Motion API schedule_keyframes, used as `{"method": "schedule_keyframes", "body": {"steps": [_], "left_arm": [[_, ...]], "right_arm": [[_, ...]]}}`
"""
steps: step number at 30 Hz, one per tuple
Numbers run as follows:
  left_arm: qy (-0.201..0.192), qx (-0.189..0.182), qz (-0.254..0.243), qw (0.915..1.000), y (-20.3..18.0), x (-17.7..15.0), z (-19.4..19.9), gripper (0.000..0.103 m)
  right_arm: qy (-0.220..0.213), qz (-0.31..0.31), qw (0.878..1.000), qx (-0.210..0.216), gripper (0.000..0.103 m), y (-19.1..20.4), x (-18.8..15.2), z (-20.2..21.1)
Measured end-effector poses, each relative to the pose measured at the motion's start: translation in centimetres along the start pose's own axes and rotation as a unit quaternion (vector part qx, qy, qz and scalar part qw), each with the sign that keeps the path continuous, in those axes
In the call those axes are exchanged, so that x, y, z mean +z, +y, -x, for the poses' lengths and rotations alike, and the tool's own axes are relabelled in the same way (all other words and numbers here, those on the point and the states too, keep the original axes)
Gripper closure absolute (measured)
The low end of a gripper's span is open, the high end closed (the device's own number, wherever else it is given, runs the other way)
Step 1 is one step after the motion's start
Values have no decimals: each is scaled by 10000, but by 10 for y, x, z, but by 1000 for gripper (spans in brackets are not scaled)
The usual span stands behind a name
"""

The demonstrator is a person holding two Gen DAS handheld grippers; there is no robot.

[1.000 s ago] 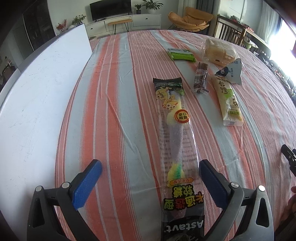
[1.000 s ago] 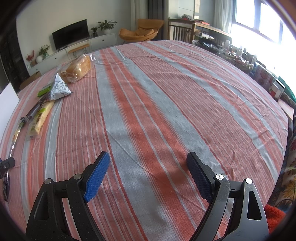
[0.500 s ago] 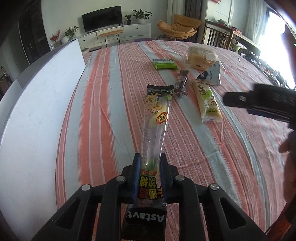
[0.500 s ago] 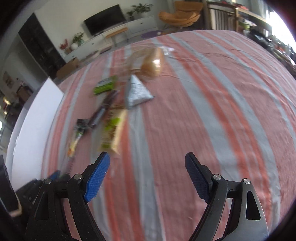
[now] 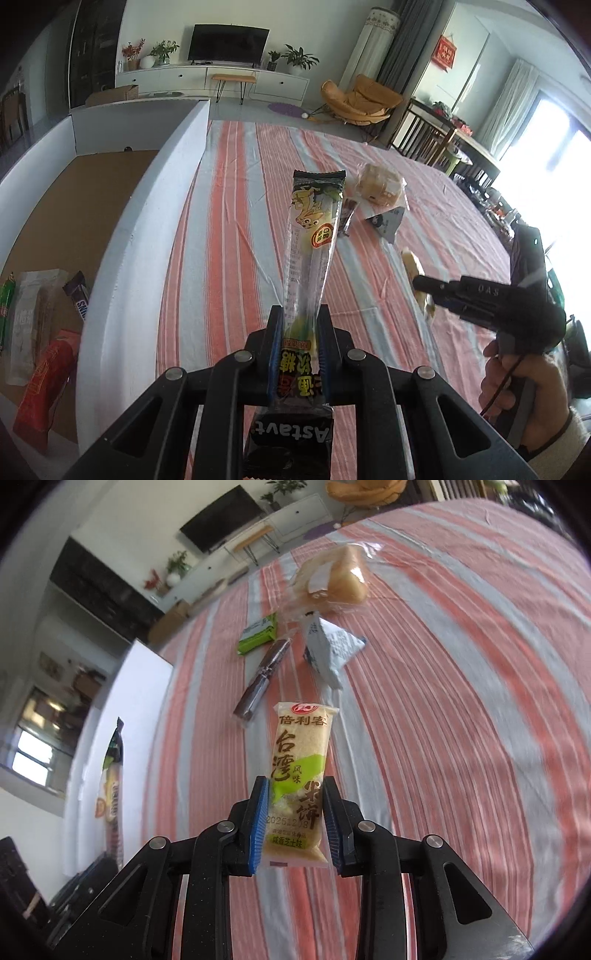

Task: Organize snacks
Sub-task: 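Carry both snacks over the bin and open both grippers to drop them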

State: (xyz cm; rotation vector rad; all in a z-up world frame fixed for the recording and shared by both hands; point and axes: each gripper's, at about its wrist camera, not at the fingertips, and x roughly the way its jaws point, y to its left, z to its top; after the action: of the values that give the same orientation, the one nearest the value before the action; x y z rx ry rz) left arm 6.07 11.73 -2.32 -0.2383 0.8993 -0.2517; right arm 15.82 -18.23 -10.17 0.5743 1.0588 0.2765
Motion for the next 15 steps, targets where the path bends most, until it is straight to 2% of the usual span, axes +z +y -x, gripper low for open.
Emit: {"method": "schedule_keyframes", "body": {"steps": [3, 5, 7, 11, 13, 15], "left_arm": [[-183, -345, 281, 9988, 7, 5, 29, 86], [-401, -588, 485, 9963, 16, 10, 57, 86], [-735, -595, 557, 9940, 28, 19, 89, 86], [-1333, -20, 638, 9890, 67, 33, 146, 86], [-1510, 547, 729, 9843, 94, 35, 159, 86], [-1503, 1145, 927, 9776, 123, 30, 158, 86]], "right_arm": [[-17, -156, 9994, 292, 73, 7, -10, 19], [-73, -56, 9982, 584, 73, 34, -13, 29], [-128, 230, 9951, 949, 73, 76, -13, 38], [-139, 997, 9799, 1723, 73, 181, -20, 49], [-17, 1431, 9698, 1974, 73, 230, -28, 43], [134, 1857, 9610, 2046, 73, 271, -40, 29]]}}
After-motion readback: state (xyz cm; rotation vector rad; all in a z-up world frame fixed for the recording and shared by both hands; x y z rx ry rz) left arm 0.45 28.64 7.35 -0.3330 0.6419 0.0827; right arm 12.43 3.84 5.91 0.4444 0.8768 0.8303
